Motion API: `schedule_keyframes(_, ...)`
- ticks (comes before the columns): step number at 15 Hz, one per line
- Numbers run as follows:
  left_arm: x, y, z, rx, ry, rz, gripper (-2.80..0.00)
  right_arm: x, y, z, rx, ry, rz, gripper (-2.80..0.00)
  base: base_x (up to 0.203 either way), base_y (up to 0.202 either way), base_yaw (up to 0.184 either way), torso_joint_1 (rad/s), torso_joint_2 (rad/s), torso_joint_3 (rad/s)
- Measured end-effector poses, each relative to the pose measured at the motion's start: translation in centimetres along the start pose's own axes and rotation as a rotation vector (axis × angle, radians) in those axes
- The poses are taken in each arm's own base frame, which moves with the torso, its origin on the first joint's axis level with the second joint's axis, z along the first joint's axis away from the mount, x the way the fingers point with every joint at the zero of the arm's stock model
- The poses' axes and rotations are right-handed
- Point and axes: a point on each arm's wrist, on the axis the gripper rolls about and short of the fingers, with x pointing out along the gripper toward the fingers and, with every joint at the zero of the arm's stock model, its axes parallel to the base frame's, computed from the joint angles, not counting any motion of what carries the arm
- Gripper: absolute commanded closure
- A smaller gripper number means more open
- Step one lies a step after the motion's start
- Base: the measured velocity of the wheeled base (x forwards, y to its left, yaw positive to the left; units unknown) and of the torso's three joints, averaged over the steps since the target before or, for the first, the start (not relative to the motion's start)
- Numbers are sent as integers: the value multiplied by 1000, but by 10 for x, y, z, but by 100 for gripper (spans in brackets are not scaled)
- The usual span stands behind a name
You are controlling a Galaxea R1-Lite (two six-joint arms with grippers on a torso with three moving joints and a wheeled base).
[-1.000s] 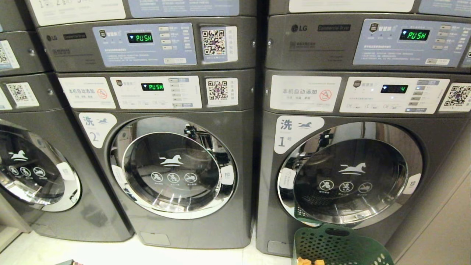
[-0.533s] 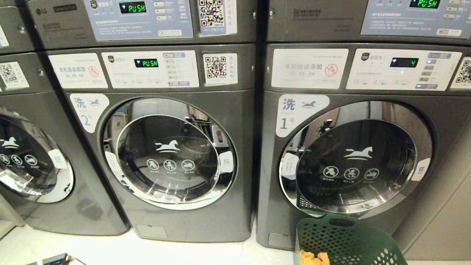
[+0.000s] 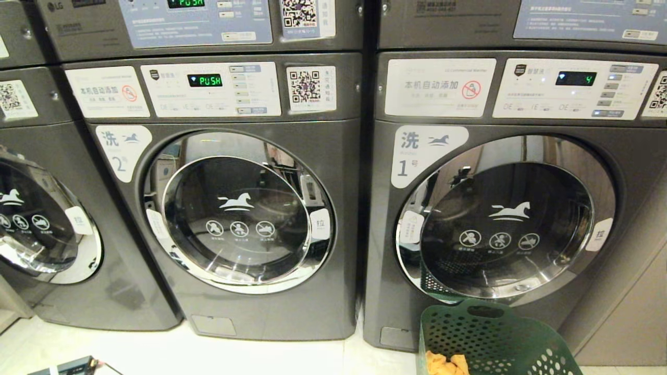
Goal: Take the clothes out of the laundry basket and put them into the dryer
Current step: Take the clothes out of the basket
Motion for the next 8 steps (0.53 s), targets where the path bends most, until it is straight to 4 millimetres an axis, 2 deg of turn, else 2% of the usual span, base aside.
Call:
schedule_keyframes(3,0,0,0,-1,1,0,0,0,0,0,0,0,0,0,0,0,0,2,-20,0)
schedule_keyframes(5,0,0,0,-1,3,0,0,0,0,0,0,2,0,0,0,0,0,-19,165,143)
schedule_keyframes(8,0,0,0,-1,2,0,0,0,0,0,0,1,0,0,0,0,0,3,71,35)
